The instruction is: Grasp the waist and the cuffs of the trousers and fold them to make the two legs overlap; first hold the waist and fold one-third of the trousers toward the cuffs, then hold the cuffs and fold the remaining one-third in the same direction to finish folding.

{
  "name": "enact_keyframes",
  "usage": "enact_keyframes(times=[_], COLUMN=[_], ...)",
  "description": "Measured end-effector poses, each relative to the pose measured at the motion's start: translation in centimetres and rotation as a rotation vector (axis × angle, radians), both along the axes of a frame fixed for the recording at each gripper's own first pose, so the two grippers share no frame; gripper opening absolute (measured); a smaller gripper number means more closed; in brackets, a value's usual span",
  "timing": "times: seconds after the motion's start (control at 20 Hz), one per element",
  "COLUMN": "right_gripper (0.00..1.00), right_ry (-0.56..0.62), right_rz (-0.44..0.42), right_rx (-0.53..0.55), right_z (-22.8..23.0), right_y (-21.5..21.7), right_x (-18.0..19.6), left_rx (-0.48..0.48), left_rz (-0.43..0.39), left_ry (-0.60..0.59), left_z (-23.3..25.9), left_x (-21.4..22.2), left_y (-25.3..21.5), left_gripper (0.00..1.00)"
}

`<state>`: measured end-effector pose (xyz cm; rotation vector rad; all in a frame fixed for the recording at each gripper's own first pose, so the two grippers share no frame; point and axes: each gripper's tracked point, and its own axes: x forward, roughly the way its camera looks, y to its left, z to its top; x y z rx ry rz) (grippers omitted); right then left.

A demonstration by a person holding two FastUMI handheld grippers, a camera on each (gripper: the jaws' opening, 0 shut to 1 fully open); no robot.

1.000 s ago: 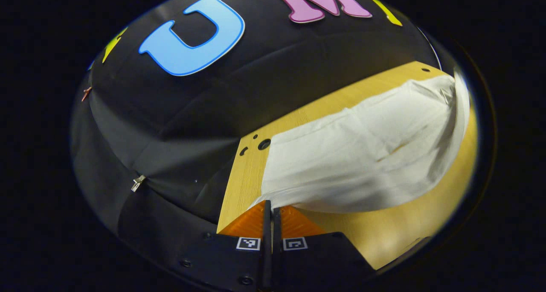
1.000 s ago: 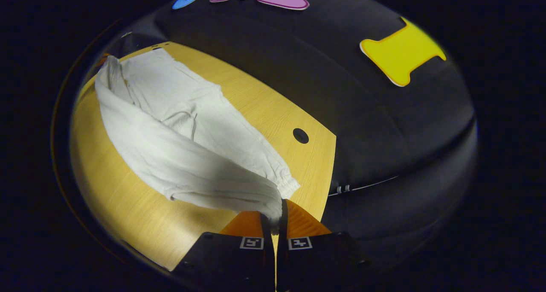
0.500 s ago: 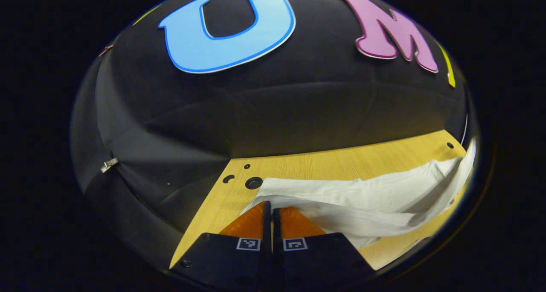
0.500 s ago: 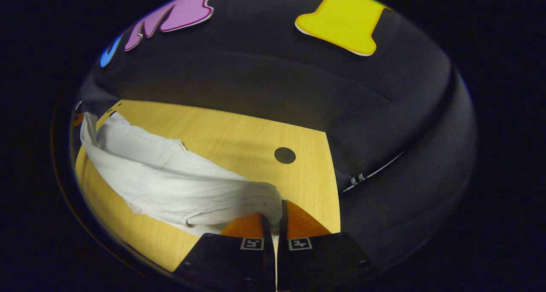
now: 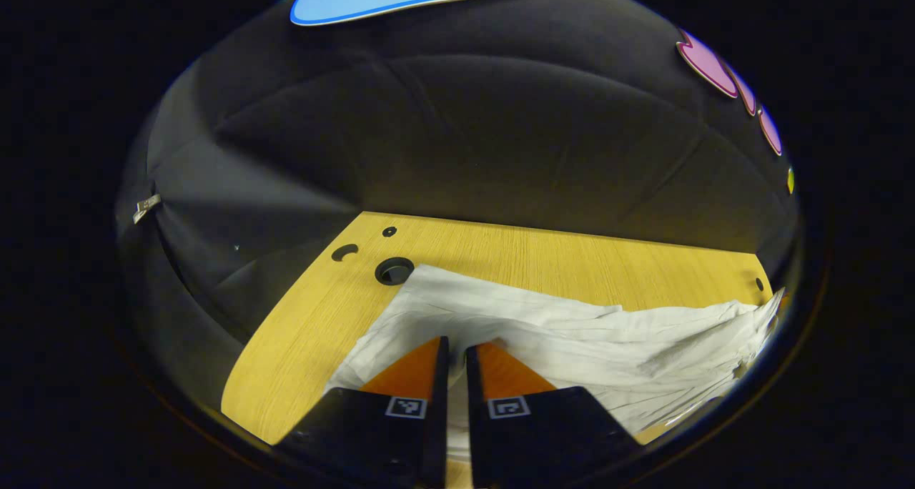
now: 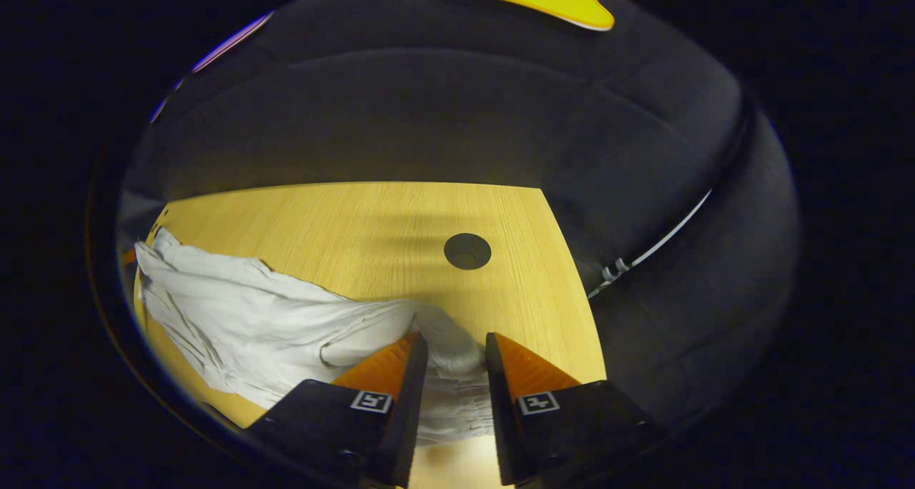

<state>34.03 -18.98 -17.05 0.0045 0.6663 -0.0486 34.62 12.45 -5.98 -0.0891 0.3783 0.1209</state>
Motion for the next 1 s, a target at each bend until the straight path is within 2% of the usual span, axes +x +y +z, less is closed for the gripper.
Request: enact_keyframes(times=[0.1, 0.2, 0.25, 0.35, 0.55, 0.8, 1.0], right_gripper=[0.63, 1.0, 0.99, 0.99, 0.99, 0.99, 1.0], right_ry=[-0.021, -0.047, -0.06, -0.083, -0.097, -0.072, -0.085], right_rz=[-0.02, -0.052, -0.074, -0.139, -0.24, -0.338, -0.331], right_rx=[0.037, 0.058, 0.077, 0.123, 0.197, 0.278, 0.256], right_z=[0.4, 1.1, 1.2, 0.8, -0.1, -1.3, -1.8], right_y=[0.0, -0.2, -0.4, -0.7, -0.4, 0.2, 0.0], right_x=[-0.1, -0.7, -1.1, -1.6, -1.9, -2.8, -2.6], left_rx=[-0.018, -0.032, -0.041, -0.062, -0.077, -0.138, -0.145], left_rz=[-0.023, -0.031, -0.029, -0.019, 0.008, 0.036, 0.085], left_ry=[-0.011, -0.025, -0.037, -0.077, -0.147, -0.178, -0.185], left_z=[0.5, 1.4, 1.8, 3.4, 6.5, 7.9, 8.0], left_x=[-0.3, -1.1, -1.6, -2.8, -6.3, -10.9, -14.6], left_y=[-0.8, -1.2, -1.4, -1.5, -1.2, -1.5, -0.6], left_gripper=[0.44, 0.75, 0.88, 0.99, 0.96, 0.96, 0.96])
